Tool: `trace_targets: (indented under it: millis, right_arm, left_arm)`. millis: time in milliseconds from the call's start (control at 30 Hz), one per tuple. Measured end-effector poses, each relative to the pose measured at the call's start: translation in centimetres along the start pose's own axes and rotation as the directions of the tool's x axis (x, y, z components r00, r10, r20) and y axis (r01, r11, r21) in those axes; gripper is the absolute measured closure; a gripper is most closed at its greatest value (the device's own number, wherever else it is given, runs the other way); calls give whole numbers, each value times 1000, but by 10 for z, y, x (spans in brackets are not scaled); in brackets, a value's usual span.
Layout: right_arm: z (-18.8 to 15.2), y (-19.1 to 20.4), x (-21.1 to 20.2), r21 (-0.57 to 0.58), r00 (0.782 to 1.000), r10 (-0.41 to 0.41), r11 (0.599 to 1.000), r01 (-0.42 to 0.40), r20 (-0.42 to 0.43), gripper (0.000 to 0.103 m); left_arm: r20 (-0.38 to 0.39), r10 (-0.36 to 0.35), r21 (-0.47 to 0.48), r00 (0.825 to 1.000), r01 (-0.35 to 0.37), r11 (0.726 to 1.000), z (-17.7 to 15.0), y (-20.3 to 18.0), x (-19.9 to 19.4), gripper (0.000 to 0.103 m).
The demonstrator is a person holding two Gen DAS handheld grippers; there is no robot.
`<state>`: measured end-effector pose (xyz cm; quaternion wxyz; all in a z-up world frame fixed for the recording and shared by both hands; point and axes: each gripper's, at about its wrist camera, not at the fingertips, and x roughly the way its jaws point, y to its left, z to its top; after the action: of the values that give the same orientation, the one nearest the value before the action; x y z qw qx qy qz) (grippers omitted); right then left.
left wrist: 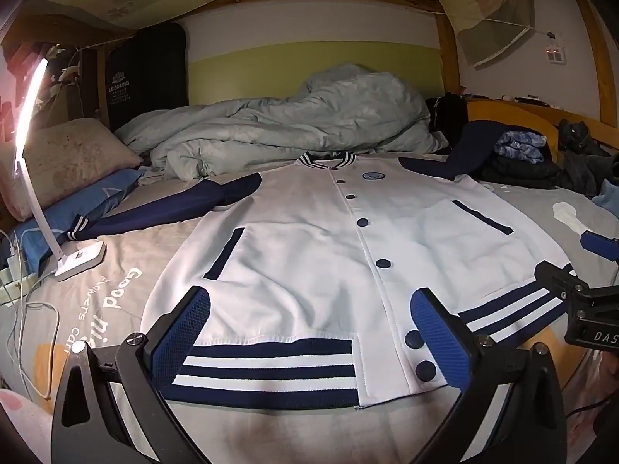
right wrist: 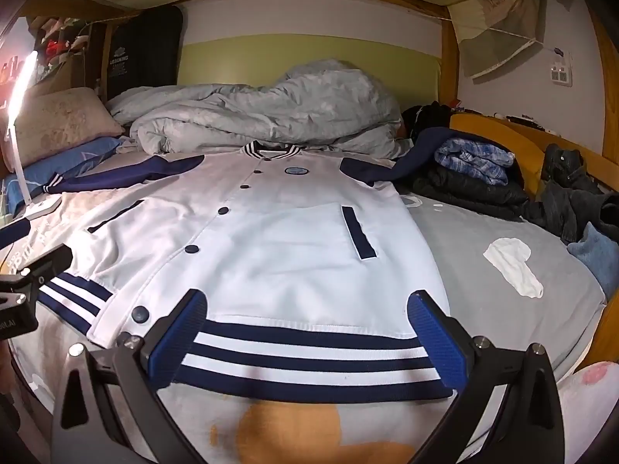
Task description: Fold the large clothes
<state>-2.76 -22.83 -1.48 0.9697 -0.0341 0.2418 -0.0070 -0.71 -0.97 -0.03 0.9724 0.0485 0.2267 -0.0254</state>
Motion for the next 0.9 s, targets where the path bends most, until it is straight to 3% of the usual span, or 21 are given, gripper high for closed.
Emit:
trace_targets:
  millis: [167, 567, 900]
  right_arm:
    - [1, 2, 1, -4, 1000, -3, 1000, 3, 2, 0]
    - [0, 0, 2, 7, 1000, 6, 1000, -6, 1, 0]
    - [0, 2, 4, 7, 1000, 7, 1000, -7, -6, 0]
  left_arm:
    - [20, -41, 0, 999, 41, 999, 0, -1, -4, 0]
    - [60, -25, 31, 998, 23, 999, -1, -7, -9, 0]
    - [36, -43, -11, 998, 43, 999, -3, 1, -7, 0]
